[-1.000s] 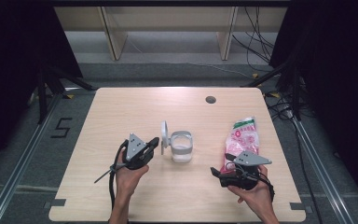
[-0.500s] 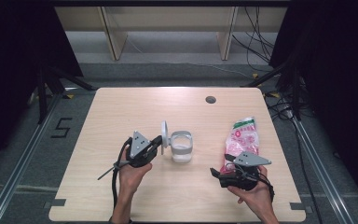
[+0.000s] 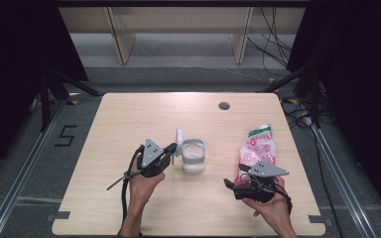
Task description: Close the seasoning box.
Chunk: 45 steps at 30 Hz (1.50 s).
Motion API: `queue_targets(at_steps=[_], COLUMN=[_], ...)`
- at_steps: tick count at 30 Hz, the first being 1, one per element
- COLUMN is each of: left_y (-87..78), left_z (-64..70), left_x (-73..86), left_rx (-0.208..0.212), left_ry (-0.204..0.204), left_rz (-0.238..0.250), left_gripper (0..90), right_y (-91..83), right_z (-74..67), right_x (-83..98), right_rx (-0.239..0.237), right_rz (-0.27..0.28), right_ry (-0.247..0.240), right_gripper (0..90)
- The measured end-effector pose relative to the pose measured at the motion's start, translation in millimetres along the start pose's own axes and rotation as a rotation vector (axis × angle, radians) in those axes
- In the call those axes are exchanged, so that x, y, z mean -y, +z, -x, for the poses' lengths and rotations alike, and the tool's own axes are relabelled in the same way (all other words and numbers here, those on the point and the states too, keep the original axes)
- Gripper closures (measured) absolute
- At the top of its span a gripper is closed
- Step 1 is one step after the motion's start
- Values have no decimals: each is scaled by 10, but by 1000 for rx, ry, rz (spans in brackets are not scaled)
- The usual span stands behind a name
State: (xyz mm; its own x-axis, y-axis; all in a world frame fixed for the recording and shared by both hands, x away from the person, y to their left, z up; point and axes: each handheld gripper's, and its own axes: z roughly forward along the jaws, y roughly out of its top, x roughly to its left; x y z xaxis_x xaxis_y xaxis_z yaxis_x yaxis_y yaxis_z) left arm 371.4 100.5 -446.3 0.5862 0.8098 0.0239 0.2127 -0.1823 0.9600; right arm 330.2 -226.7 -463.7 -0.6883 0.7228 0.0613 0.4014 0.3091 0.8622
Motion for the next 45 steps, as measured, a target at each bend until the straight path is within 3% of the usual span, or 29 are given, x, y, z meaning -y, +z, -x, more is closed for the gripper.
queue_targets(at_steps=[2,13,14,16,22,24,26,29,31,34,36,39,40,41,45], left_y=[5,43,19,-2,-64,-95,-111,-173,-210,-263,-284,-326,-344,-350,-375], left_z=[13,107,95,88,74,78,87,107,122,166,170,154,159,153,182], left_x=[-4,-24,-23,-20,-11,9,28,31,33,51,66,107,126,136,206], left_rx=[3,18,13,15,42,79,111,121,136,134,133,130,114,115,116], left_ry=[7,25,22,12,6,-7,1,-2,11,4,13,7,-17,-12,-12], left_rz=[2,2,5,11,0,-8,-22,-45,-39,-38,-41,-37,-43,-43,-43], left_gripper=[889,876,872,857,754,682,618,495,470,421,405,387,380,371,356], right_y=[0,-2,-7,1,13,31,28,17,29,43,33,39,50,51,76], right_z=[16,-4,-20,5,-1,10,3,-26,8,31,5,12,18,-1,3], right_x=[1,2,5,7,14,18,18,17,18,20,27,26,25,27,23], right_rx=[9,-3,-5,-2,-6,-11,-14,-14,-14,-30,-31,-36,-35,-38,-54], right_rz=[-3,-7,-13,-2,-11,0,-7,-19,-9,-18,-30,-12,-8,-20,-23], right_ry=[-20,-7,10,-18,-4,-21,-10,35,0,-18,13,-5,-4,16,-13], right_gripper=[234,235,235,235,235,234,234,232,233,230,230,230,227,226,226])
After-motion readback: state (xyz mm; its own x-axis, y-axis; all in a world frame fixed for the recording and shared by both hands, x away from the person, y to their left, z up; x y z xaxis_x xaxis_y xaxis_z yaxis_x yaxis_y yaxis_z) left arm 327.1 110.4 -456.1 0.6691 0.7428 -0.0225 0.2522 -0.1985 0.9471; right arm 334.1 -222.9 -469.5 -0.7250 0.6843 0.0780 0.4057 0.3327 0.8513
